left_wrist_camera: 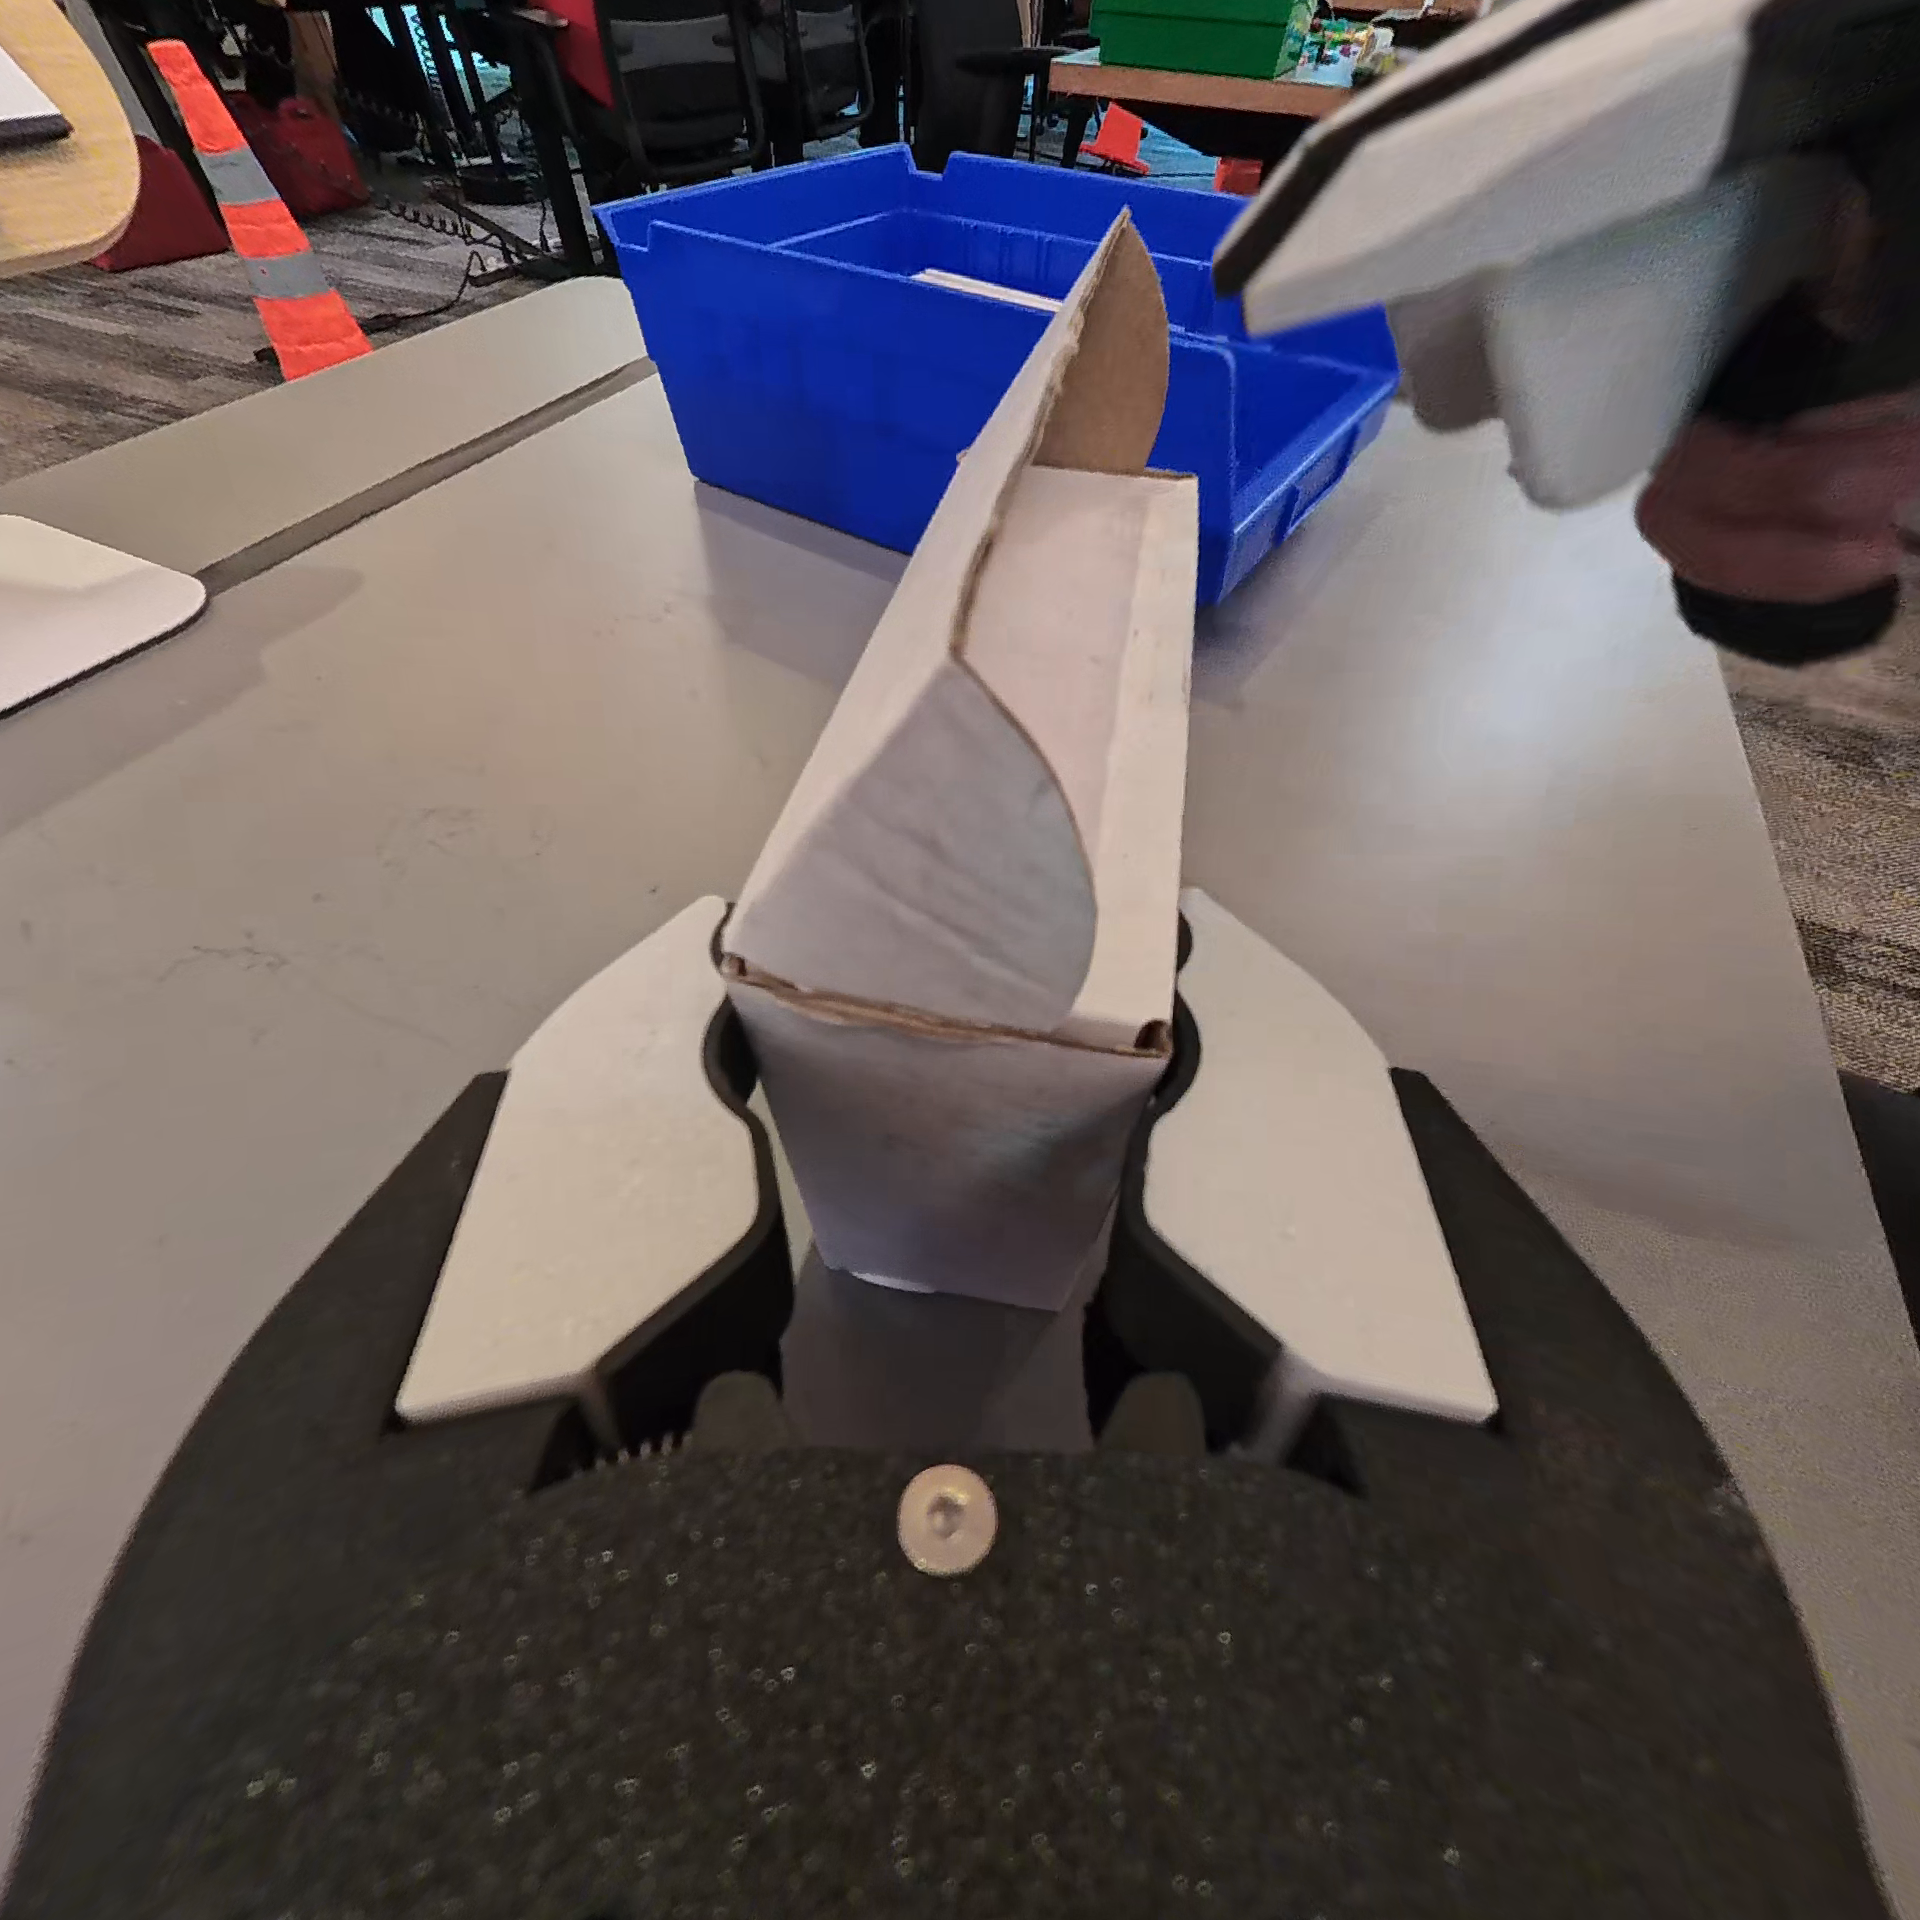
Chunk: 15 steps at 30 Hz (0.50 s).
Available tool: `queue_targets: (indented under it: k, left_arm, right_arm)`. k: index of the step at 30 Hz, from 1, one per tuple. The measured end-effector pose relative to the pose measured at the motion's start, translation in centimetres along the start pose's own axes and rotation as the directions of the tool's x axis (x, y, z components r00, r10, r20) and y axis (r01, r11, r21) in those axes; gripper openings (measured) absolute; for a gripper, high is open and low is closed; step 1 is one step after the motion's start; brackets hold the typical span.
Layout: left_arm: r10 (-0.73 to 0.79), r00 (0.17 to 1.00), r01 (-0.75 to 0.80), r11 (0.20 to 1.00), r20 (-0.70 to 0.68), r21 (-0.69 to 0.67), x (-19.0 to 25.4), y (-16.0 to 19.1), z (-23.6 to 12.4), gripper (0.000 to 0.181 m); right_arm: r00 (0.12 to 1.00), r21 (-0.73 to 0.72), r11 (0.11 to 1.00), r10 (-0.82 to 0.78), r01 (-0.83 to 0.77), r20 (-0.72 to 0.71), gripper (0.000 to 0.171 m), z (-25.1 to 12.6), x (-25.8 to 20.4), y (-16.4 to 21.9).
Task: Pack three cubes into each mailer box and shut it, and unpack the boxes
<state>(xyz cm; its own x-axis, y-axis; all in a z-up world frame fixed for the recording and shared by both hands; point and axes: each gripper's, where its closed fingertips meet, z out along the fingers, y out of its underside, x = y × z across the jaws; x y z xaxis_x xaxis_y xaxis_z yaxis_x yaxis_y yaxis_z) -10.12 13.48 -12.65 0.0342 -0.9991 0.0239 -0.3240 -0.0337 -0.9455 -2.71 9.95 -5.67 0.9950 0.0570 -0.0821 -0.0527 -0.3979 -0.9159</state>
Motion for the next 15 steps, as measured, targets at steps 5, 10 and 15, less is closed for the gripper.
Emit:
queue_targets:
  k: [5, 10, 15]
  left_arm:
    - [0.001, 1.000, -0.001, 1.000, -0.001, 0.001, 0.0, 0.0, 0.0, 0.074]
    - [0.004, 1.000, -0.004, 1.000, -0.001, 0.001, 0.0, 0.0, 0.0, 0.074]
    - [0.003, 1.000, -0.003, 1.000, 0.000, 0.001, 0.0, 0.0, 0.1, 0.074]
  right_arm:
    - [1.000, 0.046, 0.999, -0.009, 0.008, 0.020, 0.016, -0.2, 1.1, -1.2]
    - [0.962, 0.128, 0.966, -0.241, 0.226, 0.126, 0.012, 1.3, -5.5, -3.5]
    - [0.933, 0.089, 0.969, -0.246, 0.230, 0.262, 0.005, 4.2, -11.5, -3.3]
